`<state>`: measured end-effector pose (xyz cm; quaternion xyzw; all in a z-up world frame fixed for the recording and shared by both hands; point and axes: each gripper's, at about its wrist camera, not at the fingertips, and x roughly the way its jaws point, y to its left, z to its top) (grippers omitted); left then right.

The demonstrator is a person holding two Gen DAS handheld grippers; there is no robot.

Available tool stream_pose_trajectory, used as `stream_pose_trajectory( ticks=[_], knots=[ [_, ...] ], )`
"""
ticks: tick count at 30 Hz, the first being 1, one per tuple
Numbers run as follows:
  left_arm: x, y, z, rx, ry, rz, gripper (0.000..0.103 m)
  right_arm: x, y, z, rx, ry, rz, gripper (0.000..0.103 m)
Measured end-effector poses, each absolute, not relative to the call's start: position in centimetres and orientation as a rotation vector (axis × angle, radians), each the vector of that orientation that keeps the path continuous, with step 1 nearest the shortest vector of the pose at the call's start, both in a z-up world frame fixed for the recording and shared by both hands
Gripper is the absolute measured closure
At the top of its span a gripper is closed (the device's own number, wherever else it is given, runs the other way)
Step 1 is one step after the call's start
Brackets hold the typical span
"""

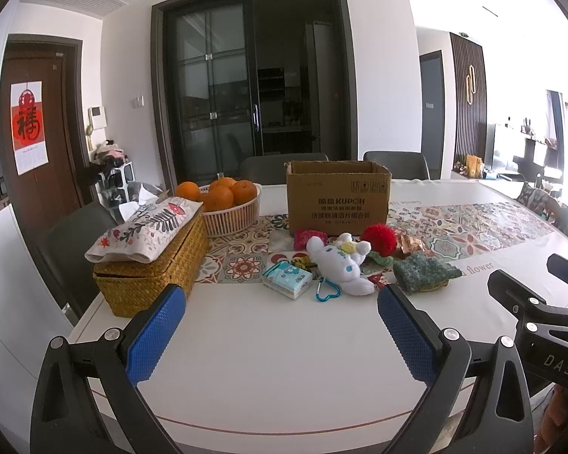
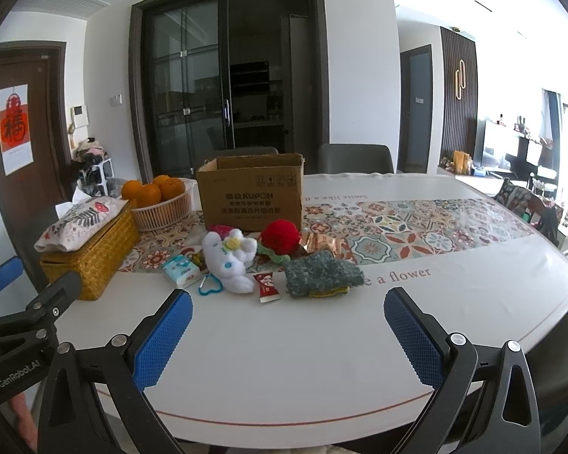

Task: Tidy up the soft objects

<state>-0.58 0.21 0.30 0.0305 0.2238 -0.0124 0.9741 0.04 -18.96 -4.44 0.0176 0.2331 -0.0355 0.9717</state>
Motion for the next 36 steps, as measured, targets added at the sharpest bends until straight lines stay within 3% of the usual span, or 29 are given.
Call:
stream_pose_trajectory(
  ticks=[36],
  knots=[
    [-0.7, 0.07, 0.56, 0.055, 0.458, -0.035, 0.0, -0.19, -18.9, -4.28, 0.037, 0.462, -0.071, 0.0]
  ],
)
